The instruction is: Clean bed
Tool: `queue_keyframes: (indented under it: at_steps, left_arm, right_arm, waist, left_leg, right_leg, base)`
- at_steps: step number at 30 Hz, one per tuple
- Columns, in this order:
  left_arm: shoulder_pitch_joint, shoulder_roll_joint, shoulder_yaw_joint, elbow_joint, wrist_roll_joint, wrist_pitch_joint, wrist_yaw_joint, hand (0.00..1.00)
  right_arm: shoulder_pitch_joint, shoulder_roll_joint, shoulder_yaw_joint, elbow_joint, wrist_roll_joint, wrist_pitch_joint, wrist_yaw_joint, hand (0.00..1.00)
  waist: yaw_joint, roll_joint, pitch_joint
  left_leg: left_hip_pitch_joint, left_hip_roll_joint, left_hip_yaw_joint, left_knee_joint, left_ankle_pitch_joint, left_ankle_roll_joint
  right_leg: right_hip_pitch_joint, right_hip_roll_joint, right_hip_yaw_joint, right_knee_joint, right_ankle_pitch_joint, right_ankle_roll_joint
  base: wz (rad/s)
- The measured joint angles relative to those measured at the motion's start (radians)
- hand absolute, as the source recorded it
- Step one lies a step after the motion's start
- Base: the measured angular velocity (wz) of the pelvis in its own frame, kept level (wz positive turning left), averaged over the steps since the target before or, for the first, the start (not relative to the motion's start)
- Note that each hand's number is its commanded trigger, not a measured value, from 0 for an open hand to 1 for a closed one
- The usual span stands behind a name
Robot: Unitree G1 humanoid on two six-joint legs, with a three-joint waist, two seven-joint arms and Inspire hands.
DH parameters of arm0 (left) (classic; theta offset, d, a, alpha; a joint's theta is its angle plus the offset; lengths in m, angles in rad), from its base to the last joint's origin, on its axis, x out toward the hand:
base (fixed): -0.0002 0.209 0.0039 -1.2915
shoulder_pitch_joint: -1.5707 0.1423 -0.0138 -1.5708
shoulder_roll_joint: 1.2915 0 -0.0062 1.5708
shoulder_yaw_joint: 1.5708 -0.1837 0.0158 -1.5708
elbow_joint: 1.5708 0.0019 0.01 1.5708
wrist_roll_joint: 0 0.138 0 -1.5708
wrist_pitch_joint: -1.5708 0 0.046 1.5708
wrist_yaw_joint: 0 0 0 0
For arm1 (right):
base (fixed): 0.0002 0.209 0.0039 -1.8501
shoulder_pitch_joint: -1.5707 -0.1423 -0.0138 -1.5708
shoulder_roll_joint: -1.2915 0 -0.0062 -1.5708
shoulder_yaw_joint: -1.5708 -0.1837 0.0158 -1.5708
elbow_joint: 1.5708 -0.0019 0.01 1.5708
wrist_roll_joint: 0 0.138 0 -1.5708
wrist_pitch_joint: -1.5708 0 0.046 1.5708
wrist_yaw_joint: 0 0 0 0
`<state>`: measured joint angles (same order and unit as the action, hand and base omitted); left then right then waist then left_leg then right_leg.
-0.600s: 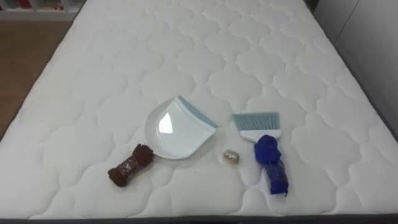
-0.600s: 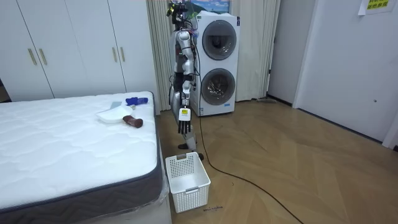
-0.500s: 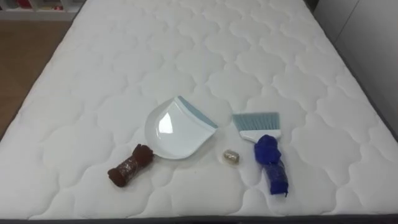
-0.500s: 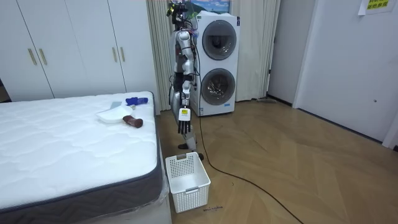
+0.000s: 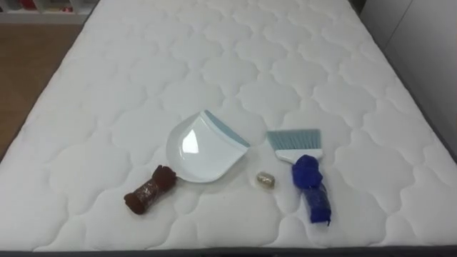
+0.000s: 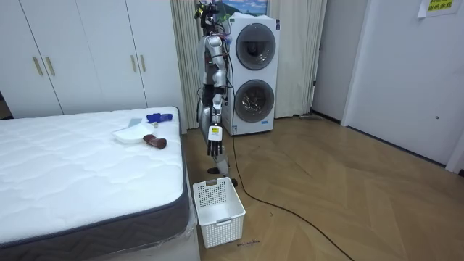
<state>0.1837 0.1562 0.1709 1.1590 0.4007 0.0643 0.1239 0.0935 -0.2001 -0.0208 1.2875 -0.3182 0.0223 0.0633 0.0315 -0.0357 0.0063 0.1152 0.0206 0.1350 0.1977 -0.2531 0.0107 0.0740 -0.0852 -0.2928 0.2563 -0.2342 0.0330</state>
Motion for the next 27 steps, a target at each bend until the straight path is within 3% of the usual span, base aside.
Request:
queue_keyframes:
  at_steps: [5,9,13,15,16,21,27]
  left_arm:
    - [-0.007,0.000,0.011,-0.013,-0.097,-0.039,0.060,0.00]
    - [-0.050,0.001,0.065,-0.029,-0.160,-0.117,0.152,0.00]
    - [-0.057,0.002,0.071,-0.166,-0.221,-0.158,0.210,0.00]
    - [-0.067,0.008,0.072,-0.231,-0.248,-0.217,0.252,0.00]
    - [-0.070,0.009,0.073,-0.242,-0.255,-0.230,0.263,0.00]
    - [-0.074,0.015,0.053,-0.365,-0.276,-0.261,0.351,0.00]
    - [-0.079,0.027,0.006,-0.452,-0.293,-0.311,0.395,0.00]
  right_arm:
    - [-0.002,0.000,-0.001,0.001,0.001,-0.019,-0.023,0.00]
    - [-0.007,-0.001,-0.002,0.002,0.004,-0.073,-0.042,0.00]
    - [-0.012,-0.004,-0.004,0.001,0.004,-0.101,-0.042,0.00]
    - [-0.020,-0.005,-0.018,-0.003,0.005,-0.122,-0.042,0.00]
    - [-0.021,-0.005,-0.024,-0.004,0.007,-0.128,-0.042,0.00]
    - [-0.015,-0.006,-0.039,-0.006,0.007,-0.156,-0.054,0.00]
    - [-0.016,-0.016,-0.037,-0.008,0.008,-0.165,-0.059,0.00]
  waist:
    - [-0.002,-0.004,0.0009]
    - [0.001,0.000,-0.0005]
    - [0.001,-0.002,-0.0014]
    - [0.002,-0.003,-0.0034]
    - [0.002,-0.004,-0.0047]
    - [-0.003,0.003,-0.0100]
    - [-0.013,0.019,-0.0048]
  left_leg:
    - [-0.001,-0.001,-0.005,0.001,0.000,0.000]
    - [0.000,0.001,-0.006,-0.002,0.000,0.000]
    - [-0.005,0.000,-0.007,-0.002,0.000,0.000]
    - [-0.009,0.001,-0.008,0.000,0.000,0.000]
    - [-0.009,0.001,-0.008,0.000,0.000,0.000]
    - [-0.008,0.001,-0.011,0.001,0.000,0.000]
    - [-0.007,0.000,-0.029,0.001,0.000,0.000]
  right_leg:
    - [0.006,-0.001,-0.004,-0.001,0.000,0.000]
    - [0.004,0.004,-0.005,-0.017,0.004,-0.001]
    - [0.006,0.004,-0.008,-0.012,0.005,-0.001]
    - [0.004,0.003,-0.009,-0.012,0.005,-0.001]
    - [0.001,0.002,-0.009,-0.012,0.005,-0.001]
    - [0.001,0.003,-0.009,-0.013,0.006,-0.001]
    - [0.007,0.004,-0.014,-0.017,0.007,0.000]
  base:
    - [0.01]
    - [0.01]
    - [0.00]
    - [0.00]
    - [-0.05]
    - [-0.01]
    - [0.03]
